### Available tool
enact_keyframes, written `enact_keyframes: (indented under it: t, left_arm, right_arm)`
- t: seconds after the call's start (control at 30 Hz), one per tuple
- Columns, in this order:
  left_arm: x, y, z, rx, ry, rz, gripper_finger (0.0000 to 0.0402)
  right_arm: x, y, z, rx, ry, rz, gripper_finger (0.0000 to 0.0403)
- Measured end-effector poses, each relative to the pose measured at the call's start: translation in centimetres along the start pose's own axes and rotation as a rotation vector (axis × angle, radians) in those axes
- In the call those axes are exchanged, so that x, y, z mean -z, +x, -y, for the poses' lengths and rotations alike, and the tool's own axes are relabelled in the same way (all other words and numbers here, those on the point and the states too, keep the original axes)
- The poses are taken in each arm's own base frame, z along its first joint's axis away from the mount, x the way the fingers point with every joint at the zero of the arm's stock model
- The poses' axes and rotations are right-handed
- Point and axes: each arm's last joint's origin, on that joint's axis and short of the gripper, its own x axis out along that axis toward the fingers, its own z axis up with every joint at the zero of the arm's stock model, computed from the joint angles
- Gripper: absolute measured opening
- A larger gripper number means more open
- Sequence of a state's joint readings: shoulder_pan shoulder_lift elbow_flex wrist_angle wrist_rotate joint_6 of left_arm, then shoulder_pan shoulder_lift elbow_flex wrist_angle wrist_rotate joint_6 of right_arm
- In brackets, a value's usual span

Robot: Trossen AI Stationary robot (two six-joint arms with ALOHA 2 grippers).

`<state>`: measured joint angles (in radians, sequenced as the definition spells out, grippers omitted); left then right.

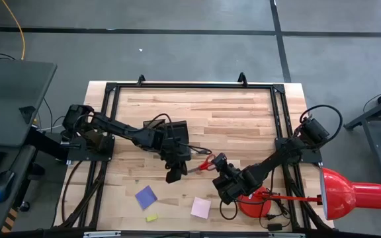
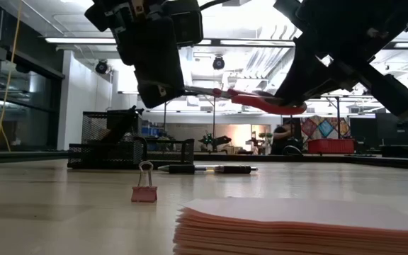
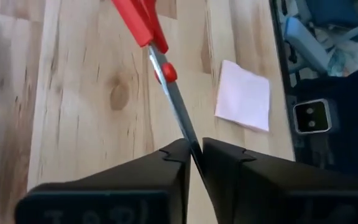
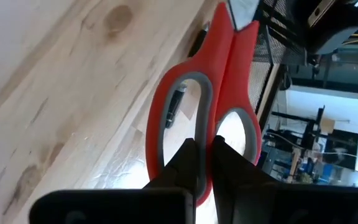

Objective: Pick and place office supplies into organizer
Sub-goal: Put the scissors into the desk organizer

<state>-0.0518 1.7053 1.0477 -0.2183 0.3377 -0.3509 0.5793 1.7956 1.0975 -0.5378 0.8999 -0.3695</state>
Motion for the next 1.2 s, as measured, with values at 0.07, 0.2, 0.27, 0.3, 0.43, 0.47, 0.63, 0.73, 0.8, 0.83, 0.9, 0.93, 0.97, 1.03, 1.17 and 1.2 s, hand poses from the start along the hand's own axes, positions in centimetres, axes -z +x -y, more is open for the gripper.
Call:
enact_keyframes:
  t: [0.07, 0.2, 0.27, 0.3, 0.43, 0.47, 0.63, 0.73, 0.8, 0.83, 0.9, 0.93, 0.97, 1.03, 1.17, 1.2]
  left_arm:
    - [0.1, 0.1, -0.1, -0.017, 0.009, -0.011, 0.0044]
    - [0.3, 0.9, -0.4, -0.022, 0.005, -0.025, 0.0054]
    - [0.2, 1.2, -0.5, -0.018, 0.006, -0.013, 0.0044]
    - [0.3, 1.4, -0.6, -0.026, -0.003, -0.019, 0.0036]
    - [0.4, 1.4, -0.8, -0.039, -0.016, -0.031, 0.0009]
    - [0.5, 1.4, -0.8, -0.049, -0.012, -0.03, 0.0011]
    - [0.5, 1.4, -1.1, -0.14, 0.013, -0.01, 0.0004]
    - [0.6, 1.5, -1.3, -0.185, 0.034, 0.005, 0.0002]
    - [0.6, 1.5, -1.4, -0.215, 0.032, 0.016, 0.0001]
    - [0.7, 1.5, -1.3, -0.221, 0.038, 0.014, 0.0001]
    - [0.7, 1.5, -1.1, -0.231, 0.056, 0.023, 0.0]
    - [0.7, 1.6, -0.9, -0.227, 0.064, 0.03, 0.0]
    - [0.7, 1.7, -0.7, -0.23, 0.072, 0.04, 0.0]
    - [0.7, 1.9, -0.2, -0.241, 0.092, 0.054, 0.0]
    - [1.0, 2.0, 0.2, -0.296, 0.124, 0.064, 0.0]
    - [1.0, 2.0, 0.3, -0.311, 0.131, 0.065, 0.0]
  right_arm:
    - [0.0, 0.1, 0.0, -0.004, -0.001, 0.003, 0.0004]
    - [-0.2, 0.2, 0.1, 0.001, -0.001, 0.011, 0.0004]
    - [0.0, 0.2, 0.2, 0.018, -0.018, -0.005, 0.0005]
    - [0.0, 0.2, 0.1, 0.015, -0.026, -0.004, 0.0005]
    - [-0.1, 0.2, 0.1, -0.009, -0.013, 0.009, 0.0005]
    - [-0.1, 0.2, 0.1, -0.014, -0.01, 0.011, 0.0008]
    - [0.1, 0.0, 0.0, 0.023, -0.029, -0.017, 0.0033]
    - [0.3, -0.2, 0.0, 0.023, -0.051, -0.033, 0.0057]
    - [0.5, -0.4, -0.1, 0.06, -0.03, -0.052, 0.0072]
    - [0.5, -0.5, -0.1, 0.09, -0.009, -0.059, 0.008]
    - [0.5, -0.8, 0.0, 0.131, 0.022, -0.06, 0.0093]
    - [0.5, -1.0, 0.1, 0.128, 0.025, -0.054, 0.0099]
    - [0.5, -1.1, 0.1, 0.119, 0.024, -0.048, 0.0104]
    - [0.5, -1.3, 0.1, 0.122, 0.021, -0.045, 0.0112]
    - [0.4, -1.5, 0.0, 0.168, 0.015, -0.051, 0.0121]
    - [0.4, -1.6, 0.0, 0.172, 0.016, -0.05, 0.0123]
